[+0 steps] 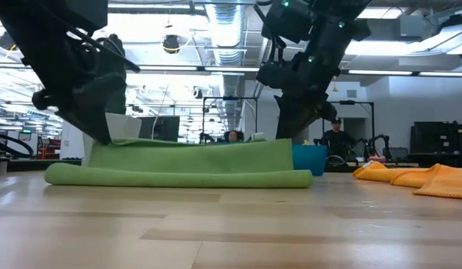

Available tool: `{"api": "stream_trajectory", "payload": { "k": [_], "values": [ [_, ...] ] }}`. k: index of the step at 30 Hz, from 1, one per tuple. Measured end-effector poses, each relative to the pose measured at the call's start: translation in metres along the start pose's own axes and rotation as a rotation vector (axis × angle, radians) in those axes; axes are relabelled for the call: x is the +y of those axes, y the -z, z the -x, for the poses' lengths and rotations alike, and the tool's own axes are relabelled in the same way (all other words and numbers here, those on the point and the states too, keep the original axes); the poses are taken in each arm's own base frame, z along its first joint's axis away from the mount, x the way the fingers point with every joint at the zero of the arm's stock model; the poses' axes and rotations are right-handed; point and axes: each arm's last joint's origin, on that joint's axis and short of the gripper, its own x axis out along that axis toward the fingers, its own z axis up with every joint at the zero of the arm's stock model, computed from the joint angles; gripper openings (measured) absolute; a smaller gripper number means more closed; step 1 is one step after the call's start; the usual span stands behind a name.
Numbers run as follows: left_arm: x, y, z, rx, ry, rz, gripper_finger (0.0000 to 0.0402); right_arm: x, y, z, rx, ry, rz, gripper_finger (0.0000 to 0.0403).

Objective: Fold microfiber towels
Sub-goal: Fold the green microfiber cloth

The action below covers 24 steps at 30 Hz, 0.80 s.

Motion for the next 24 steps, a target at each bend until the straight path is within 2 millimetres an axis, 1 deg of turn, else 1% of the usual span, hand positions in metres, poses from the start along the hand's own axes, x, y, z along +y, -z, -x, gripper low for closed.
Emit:
{"api": "stream_trajectory", "payload": {
  "k": [4, 9, 18, 24],
  "values": [
    [0.0, 0.004, -0.005, 0.002, 0.03, 0.022, 0.0006, -0.005, -0.003, -0.001, -0.004, 0.011, -0.015, 0.0021],
    [0.004, 0.004, -0.006, -0.019, -0.011, 0.03, 0.0038, -0.012, -0.009, -0.003, -0.015, 0.019, -0.02, 0.0044],
    [0.009, -0.006, -0.013, -0.032, -0.06, 0.052, 0.01, -0.03, -0.022, -0.007, -0.021, 0.011, -0.043, 0.0051],
    [0.013, -0.012, -0.019, -0.014, -0.085, 0.014, 0.0127, -0.037, -0.027, -0.008, -0.035, 0.018, -0.031, 0.0066]
  ]
}}
